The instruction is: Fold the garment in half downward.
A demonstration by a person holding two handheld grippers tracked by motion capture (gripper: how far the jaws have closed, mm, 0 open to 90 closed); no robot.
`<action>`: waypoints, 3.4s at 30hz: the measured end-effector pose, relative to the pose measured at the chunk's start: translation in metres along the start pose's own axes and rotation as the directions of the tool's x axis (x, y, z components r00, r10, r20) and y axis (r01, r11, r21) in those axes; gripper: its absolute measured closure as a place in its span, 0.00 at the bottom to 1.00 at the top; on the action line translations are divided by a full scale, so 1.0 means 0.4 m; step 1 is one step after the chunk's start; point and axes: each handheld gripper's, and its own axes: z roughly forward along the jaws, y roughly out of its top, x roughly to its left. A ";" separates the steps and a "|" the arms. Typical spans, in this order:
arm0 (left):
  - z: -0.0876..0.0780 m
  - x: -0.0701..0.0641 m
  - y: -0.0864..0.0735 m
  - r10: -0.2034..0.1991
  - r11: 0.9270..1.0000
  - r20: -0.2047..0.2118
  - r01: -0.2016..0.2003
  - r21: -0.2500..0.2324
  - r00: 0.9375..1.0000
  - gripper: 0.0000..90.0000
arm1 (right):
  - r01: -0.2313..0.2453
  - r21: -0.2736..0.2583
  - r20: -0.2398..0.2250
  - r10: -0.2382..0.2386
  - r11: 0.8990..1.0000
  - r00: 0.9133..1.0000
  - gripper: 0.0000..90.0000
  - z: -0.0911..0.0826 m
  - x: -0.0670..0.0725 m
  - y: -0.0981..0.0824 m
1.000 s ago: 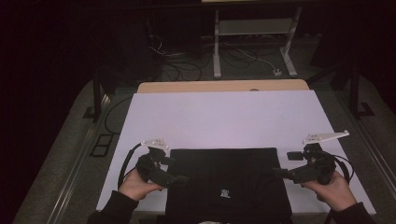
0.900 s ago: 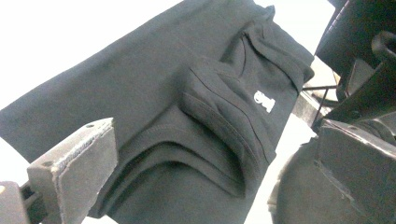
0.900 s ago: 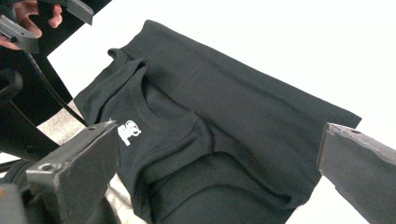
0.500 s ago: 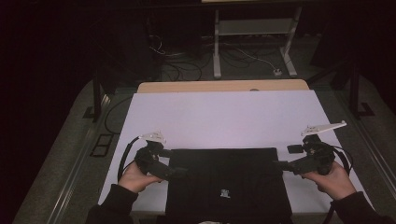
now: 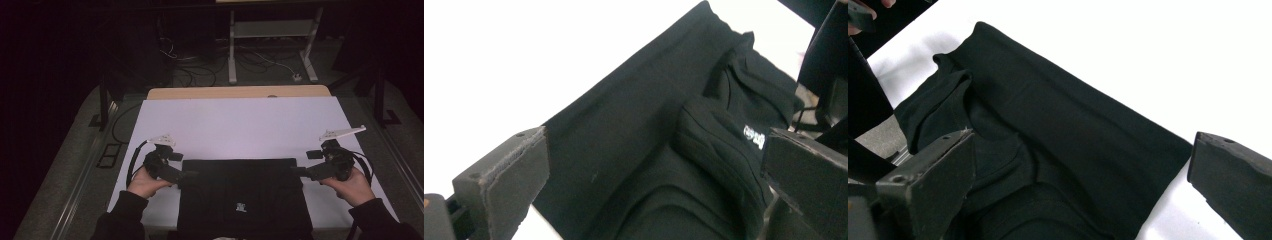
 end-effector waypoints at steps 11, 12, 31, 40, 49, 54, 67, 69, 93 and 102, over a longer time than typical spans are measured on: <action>0.006 0.060 0.008 -0.052 0.995 0.004 0.052 -0.086 0.999 0.00 | 0.002 -0.007 -0.001 -0.002 1.000 1.000 0.00 0.026 -0.035 -0.001; 0.008 0.065 0.008 -0.055 0.994 0.004 0.056 -0.090 0.998 0.00 | 0.000 -0.007 -0.001 0.000 1.000 1.000 0.00 0.028 -0.038 -0.001; 0.049 0.119 -0.009 -0.058 0.995 -0.038 0.055 -0.081 0.998 0.00 | -0.020 0.010 0.016 0.020 1.000 1.000 0.00 0.086 -0.095 -0.014; 0.072 0.131 -0.023 -0.062 0.997 -0.075 0.058 -0.043 0.995 0.00 | -0.038 0.019 0.032 0.037 0.999 0.999 0.00 0.098 -0.121 -0.032; 0.075 0.140 -0.033 -0.052 0.999 -0.082 0.050 -0.019 0.995 0.00 | -0.041 0.027 0.049 0.039 0.999 0.998 0.00 0.111 -0.138 -0.037; 0.076 0.148 -0.039 -0.062 0.998 -0.079 0.060 -0.022 0.995 0.00 | -0.034 0.041 0.065 0.031 0.999 0.997 0.00 0.124 -0.148 -0.042; 0.102 0.154 -0.044 -0.043 0.998 -0.101 0.048 0.051 0.994 0.05 | -0.013 0.038 0.064 0.011 0.999 0.998 0.11 0.146 -0.168 -0.043; 0.103 0.154 -0.043 -0.037 0.997 -0.107 0.043 0.058 0.994 0.07 | -0.016 0.037 0.061 0.014 0.999 0.998 0.13 0.147 -0.171 -0.043; 0.120 0.145 -0.048 0.042 0.992 -0.193 -0.018 0.124 0.980 0.60 | -0.008 0.069 0.102 0.001 0.998 0.995 0.68 0.177 -0.170 -0.040; 0.121 0.135 -0.047 0.094 0.990 -0.183 -0.072 0.124 0.979 0.88 | -0.050 0.089 0.068 0.044 0.995 0.997 0.85 0.182 -0.169 -0.038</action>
